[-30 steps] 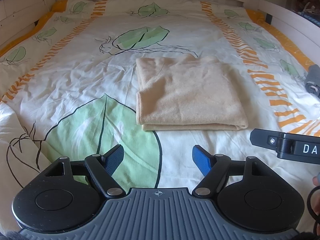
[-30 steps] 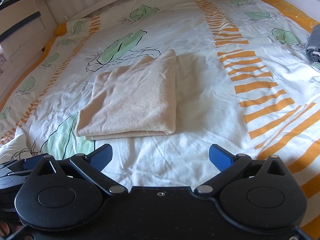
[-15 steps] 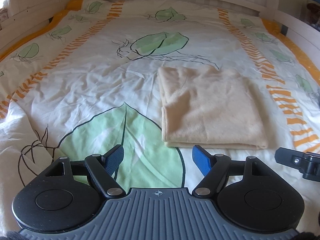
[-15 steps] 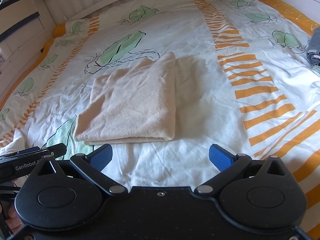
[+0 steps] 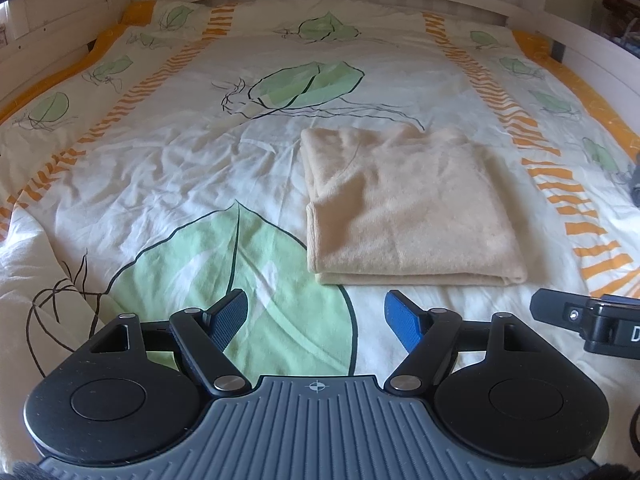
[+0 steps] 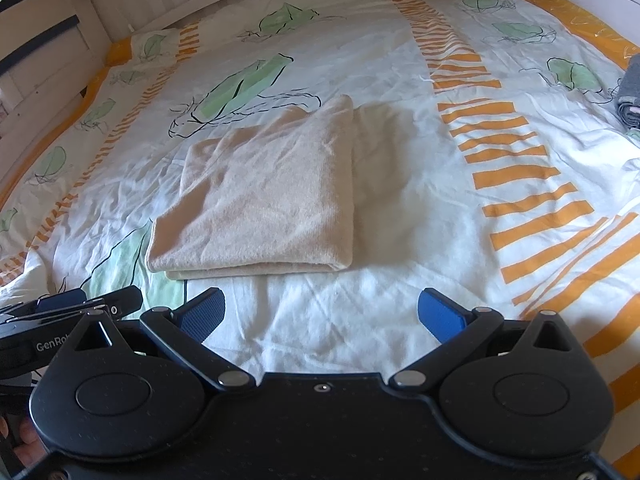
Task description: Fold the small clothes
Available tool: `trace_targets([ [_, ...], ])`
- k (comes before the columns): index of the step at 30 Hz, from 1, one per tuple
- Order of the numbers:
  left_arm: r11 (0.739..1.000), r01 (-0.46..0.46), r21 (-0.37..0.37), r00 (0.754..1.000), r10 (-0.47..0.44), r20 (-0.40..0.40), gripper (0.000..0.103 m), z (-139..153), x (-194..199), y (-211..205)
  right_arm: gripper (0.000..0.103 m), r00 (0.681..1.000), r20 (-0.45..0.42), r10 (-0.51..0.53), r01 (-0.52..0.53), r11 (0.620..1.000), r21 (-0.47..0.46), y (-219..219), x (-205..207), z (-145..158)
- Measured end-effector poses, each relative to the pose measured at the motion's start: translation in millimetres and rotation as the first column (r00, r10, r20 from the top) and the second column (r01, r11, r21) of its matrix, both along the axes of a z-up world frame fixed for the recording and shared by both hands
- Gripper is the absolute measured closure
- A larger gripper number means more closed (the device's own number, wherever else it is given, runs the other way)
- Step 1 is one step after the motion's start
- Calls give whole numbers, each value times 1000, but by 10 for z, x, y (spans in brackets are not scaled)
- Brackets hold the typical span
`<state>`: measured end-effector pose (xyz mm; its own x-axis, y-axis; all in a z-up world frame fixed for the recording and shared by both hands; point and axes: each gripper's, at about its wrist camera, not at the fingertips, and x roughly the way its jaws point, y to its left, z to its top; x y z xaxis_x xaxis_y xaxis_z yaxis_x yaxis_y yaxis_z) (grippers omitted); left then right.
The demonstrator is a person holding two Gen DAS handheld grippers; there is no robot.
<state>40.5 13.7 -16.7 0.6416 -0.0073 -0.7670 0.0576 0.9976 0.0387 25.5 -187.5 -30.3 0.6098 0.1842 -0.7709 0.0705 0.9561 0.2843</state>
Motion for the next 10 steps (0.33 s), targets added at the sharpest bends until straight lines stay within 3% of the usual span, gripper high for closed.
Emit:
trace_targets([
  [10,1000,5,1,1000,-5,14,29,14,-24,-9,1,1000,-1,5,-5,1000,0,13,2,2],
])
